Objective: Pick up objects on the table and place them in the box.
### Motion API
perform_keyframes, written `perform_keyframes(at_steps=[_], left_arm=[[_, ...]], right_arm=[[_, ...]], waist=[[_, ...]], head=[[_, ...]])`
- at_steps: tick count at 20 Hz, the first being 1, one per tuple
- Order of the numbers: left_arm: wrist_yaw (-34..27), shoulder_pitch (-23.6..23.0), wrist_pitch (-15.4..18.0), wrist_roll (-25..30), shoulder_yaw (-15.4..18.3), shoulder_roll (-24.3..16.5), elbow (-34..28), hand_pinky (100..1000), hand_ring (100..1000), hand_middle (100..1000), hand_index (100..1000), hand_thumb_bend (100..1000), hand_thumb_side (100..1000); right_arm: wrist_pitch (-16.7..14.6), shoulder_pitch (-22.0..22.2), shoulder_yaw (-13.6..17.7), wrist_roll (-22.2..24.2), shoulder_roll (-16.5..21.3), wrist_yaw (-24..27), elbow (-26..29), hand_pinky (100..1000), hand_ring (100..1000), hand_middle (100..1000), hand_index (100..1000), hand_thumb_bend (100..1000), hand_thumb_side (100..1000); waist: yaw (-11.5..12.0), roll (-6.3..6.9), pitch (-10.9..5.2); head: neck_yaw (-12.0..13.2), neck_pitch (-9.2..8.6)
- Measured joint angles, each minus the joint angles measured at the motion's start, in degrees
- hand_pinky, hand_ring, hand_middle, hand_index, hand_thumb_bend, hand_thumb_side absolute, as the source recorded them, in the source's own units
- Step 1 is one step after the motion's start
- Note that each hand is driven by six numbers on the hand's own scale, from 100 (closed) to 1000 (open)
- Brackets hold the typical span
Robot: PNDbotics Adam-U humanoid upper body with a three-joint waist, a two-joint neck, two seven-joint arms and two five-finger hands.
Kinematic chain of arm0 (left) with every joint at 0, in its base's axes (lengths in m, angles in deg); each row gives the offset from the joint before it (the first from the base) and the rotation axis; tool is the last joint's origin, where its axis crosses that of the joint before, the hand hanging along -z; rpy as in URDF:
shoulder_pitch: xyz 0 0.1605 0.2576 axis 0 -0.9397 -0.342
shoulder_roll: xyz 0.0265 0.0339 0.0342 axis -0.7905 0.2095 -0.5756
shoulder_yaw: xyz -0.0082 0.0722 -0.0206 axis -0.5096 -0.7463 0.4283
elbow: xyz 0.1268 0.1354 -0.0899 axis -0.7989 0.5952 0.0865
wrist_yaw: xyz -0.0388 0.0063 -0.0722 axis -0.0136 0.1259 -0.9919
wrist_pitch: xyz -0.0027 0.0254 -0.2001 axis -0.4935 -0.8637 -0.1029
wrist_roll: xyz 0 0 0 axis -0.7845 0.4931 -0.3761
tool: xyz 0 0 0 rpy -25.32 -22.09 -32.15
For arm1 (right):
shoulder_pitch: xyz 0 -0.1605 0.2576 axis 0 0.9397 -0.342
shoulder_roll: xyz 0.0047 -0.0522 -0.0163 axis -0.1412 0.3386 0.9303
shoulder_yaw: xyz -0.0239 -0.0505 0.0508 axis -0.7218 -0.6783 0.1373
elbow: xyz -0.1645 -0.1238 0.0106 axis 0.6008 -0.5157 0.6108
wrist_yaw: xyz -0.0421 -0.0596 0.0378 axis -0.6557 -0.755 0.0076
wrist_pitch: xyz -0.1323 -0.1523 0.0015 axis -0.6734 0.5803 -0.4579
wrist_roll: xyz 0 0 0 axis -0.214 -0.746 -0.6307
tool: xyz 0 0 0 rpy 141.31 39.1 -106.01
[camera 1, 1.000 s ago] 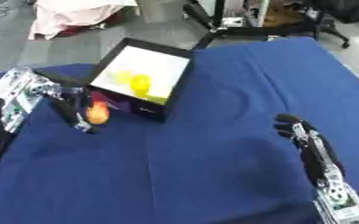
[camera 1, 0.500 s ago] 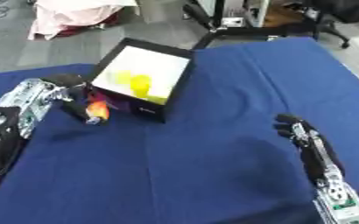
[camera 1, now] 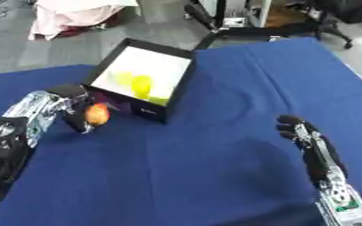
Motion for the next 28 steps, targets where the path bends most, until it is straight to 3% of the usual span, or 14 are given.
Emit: perform_keyframes(at_steps=[5,8,11,15,19,21,24,27,28], left_arm=[[-6.27,0.67,-0.85,-0.28,0.19,-2.79,-6.94,557,326,278,482,145,117],[-9.34,3.45,-2.36,0.7,0.79,-5.76,-13.03,563,327,279,484,137,112],[-10.65,6.72,-4.88,0.15,2.2,-6.68,-16.31,582,343,298,503,136,166],[-10.31,10.78,-8.12,-3.4,2.85,-4.25,-13.86,600,374,335,537,229,280],[-5.64,13.38,-8.51,-7.44,2.75,1.67,-5.01,649,441,408,602,264,372],[-2.9,13.6,-8.35,-10.03,3.47,4.68,-0.4,687,510,480,662,300,450],[0.38,13.61,-8.47,-14.9,4.93,8.2,4.8,784,716,705,841,578,780],[1.13,13.01,-8.76,-19.31,5.56,9.1,6.16,803,747,747,863,537,879],[0.4,12.39,-8.87,-20.51,5.56,8.98,5.6,803,745,746,859,440,971]], right_arm=[[0.01,0.0,0.0,-0.01,0.0,0.0,-0.01,839,797,765,794,100,902],[0.01,0.01,0.0,-0.01,0.0,0.0,-0.01,839,796,765,794,100,902],[0.01,0.04,0.0,-0.01,0.0,0.0,-0.04,839,797,765,794,100,905],[0.07,0.06,-0.02,0.07,0.0,0.0,-0.15,839,796,765,794,100,906],[0.12,0.01,-0.05,0.13,-0.01,0.0,-0.21,839,797,765,794,100,907],[0.17,-0.04,-0.13,0.23,-0.06,0.0,-0.29,839,797,765,794,100,906],[0.19,-0.29,-0.36,0.29,-0.13,0.0,-0.31,839,797,765,794,100,906],[0.19,-0.48,-0.36,0.29,-0.15,0.0,-0.31,839,796,765,794,100,908],[0.19,-0.48,-0.36,0.28,-0.15,0.0,-0.31,839,796,765,794,100,909]], waist=[[0.11,0.0,0.0],[0.31,0.0,0.0],[0.4,0.0,0.0],[0.13,0.0,0.0],[-0.94,-0.01,0.0],[-1.35,-0.01,0.01],[-1.69,-0.11,0.07],[-1.53,-0.19,0.07],[-1.32,-0.19,0.07]], head=[[0.0,0.0],[0.0,0.0],[0.02,0.0],[0.07,0.0],[0.46,0.0],[0.76,0.0],[1.11,0.0],[1.22,0.0],[1.21,0.0]])
